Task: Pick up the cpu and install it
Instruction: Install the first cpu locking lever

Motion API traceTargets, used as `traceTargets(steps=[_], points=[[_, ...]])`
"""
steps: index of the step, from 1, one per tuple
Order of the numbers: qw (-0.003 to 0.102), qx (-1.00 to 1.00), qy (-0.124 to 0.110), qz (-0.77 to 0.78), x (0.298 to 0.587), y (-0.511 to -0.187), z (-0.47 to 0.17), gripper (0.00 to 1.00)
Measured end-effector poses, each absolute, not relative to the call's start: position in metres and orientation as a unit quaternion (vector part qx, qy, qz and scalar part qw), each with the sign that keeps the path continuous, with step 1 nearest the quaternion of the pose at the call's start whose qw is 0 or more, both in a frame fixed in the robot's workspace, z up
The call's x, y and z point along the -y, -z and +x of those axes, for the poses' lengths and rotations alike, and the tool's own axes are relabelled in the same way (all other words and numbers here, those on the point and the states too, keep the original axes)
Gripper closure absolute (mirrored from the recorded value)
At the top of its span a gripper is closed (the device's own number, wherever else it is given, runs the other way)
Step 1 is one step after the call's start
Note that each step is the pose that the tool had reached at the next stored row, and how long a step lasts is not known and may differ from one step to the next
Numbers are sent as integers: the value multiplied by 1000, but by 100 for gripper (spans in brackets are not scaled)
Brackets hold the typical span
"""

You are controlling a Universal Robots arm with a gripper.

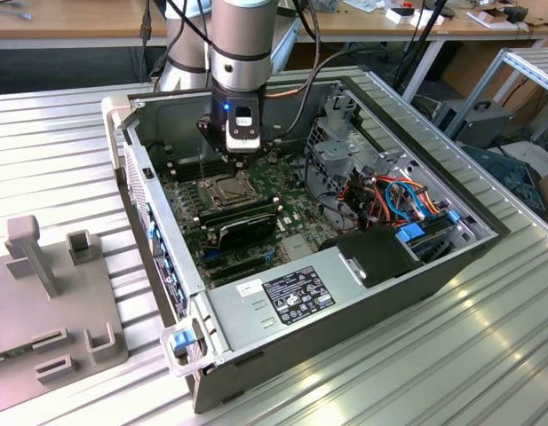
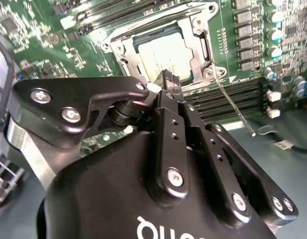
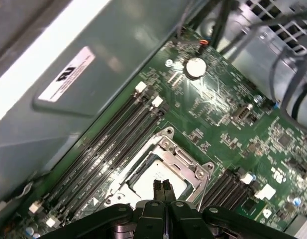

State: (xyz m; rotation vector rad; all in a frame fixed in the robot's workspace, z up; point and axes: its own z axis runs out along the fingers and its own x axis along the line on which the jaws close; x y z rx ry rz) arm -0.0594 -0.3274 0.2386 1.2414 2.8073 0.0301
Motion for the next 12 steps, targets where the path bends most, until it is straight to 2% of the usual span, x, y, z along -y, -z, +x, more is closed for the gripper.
traceTargets(steps=[12], points=[[34, -964, -15, 264, 327, -237, -59, 89]])
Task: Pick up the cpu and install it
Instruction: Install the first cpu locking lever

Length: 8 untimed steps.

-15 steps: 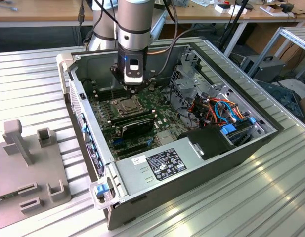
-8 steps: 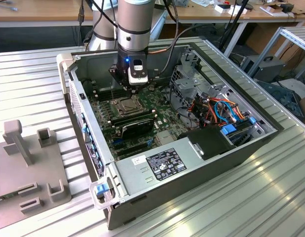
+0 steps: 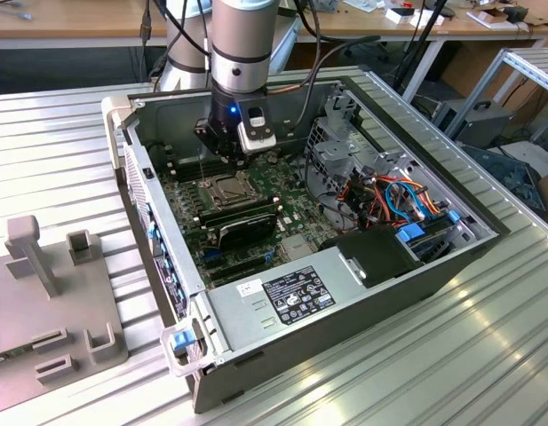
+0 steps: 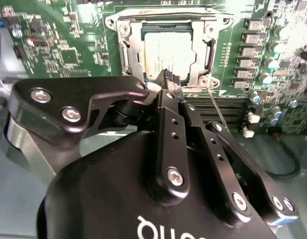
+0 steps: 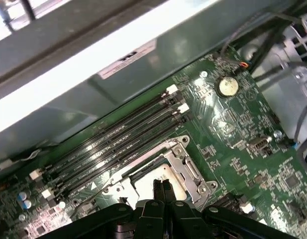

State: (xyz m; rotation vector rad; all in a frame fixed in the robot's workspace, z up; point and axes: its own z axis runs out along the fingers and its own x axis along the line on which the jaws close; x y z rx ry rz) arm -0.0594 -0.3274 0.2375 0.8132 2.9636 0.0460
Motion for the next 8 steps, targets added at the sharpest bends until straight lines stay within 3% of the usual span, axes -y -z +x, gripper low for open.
traceTargets(steps=[8], points=[[34, -966, -15, 255, 327, -237, -59, 89]])
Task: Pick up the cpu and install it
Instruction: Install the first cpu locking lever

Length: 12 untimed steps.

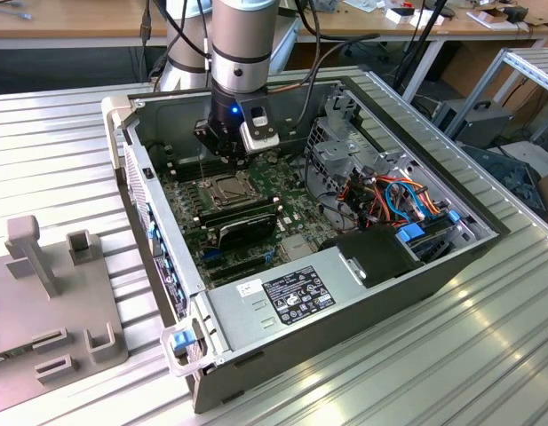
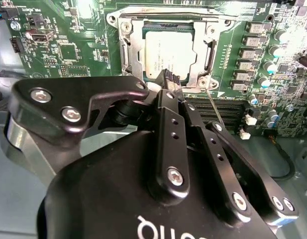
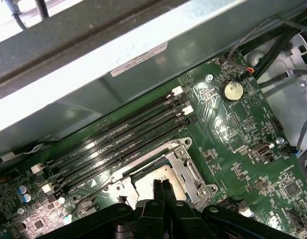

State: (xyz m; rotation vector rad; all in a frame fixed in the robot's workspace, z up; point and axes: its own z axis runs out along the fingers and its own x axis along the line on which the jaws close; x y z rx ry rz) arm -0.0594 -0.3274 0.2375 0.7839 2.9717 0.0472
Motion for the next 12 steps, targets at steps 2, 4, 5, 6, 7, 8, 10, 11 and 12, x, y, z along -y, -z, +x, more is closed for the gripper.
traceTargets(steps=[2, 4, 5, 6, 7, 8, 10, 11, 12], points=[[34, -972, -16, 233, 327, -237, -59, 89], [33, -977, -17, 210, 327, -237, -59, 89], [33, -981, -17, 192, 327, -237, -59, 89], [33, -984, -18, 175, 327, -237, -59, 89], [33, -984, -18, 173, 327, -237, -59, 89], [33, -984, -18, 173, 327, -237, -59, 89], [33, -984, -18, 172, 327, -237, -59, 89], [32, -986, -18, 165, 327, -237, -59, 89], [32, -987, -19, 156, 327, -237, -59, 89]])
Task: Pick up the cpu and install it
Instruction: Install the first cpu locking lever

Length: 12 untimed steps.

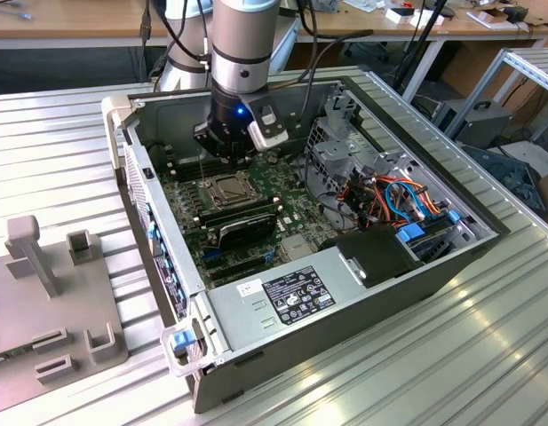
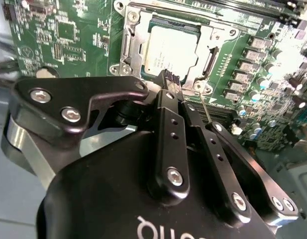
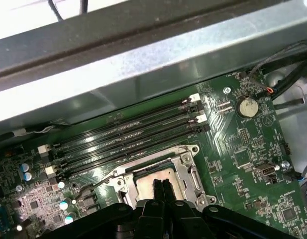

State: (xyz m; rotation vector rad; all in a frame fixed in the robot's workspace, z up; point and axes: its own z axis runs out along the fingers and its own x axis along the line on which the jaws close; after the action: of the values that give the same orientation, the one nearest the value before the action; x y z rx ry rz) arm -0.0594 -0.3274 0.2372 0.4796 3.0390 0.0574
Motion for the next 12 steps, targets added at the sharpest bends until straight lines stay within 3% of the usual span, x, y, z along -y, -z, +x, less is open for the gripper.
traceTargets(steps=[12], points=[[30, -999, -22, 32, 327, -236, -59, 89]])
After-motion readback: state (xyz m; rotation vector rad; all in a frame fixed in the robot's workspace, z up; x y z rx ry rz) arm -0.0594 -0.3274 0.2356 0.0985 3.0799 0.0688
